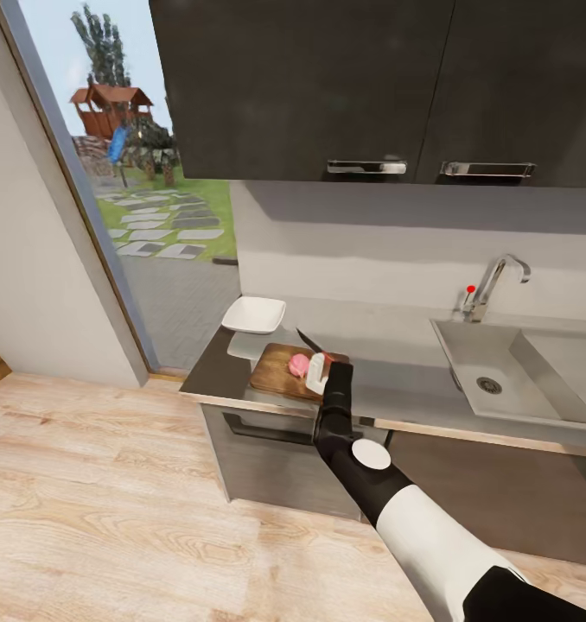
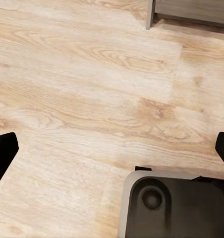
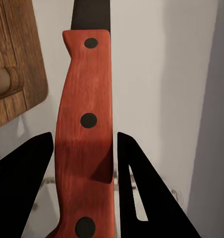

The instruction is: In the kitchen, take the Vidalia onion out of the sink, dice it on the chopping board with the paring knife, put the diced onion into the bowl on the countertop, then place both the paring knife and the chopping board into the sink.

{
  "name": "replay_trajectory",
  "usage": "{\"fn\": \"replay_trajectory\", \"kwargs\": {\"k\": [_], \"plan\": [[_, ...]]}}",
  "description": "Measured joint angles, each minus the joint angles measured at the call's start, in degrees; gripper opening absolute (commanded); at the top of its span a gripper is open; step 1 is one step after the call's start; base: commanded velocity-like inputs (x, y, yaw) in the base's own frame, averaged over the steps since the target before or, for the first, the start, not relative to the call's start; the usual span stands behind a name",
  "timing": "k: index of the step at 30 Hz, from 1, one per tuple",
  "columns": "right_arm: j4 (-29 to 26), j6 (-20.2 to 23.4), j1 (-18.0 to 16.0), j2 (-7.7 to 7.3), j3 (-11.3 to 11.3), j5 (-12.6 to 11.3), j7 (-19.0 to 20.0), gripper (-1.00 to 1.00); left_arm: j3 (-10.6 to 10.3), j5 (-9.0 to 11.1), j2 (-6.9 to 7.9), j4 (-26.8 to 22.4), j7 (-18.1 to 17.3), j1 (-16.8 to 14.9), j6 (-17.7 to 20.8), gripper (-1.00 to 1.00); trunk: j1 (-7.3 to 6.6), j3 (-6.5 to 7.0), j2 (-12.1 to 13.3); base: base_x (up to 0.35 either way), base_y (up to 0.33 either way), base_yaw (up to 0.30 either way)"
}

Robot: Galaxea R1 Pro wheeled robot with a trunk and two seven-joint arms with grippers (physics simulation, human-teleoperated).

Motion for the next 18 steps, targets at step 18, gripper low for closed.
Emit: {"fn": "replay_trajectory", "kwargs": {"k": [18], "plan": [[0.4, 0.0, 0.0, 0.0, 3.1, -1.0, 0.3, -1.0, 0.0, 0.0, 0.02, 0.1, 0.0, 0.0, 0.0, 1.0, 0.0, 0.0, 0.0, 0.0, 0.069, 0.0]]}}
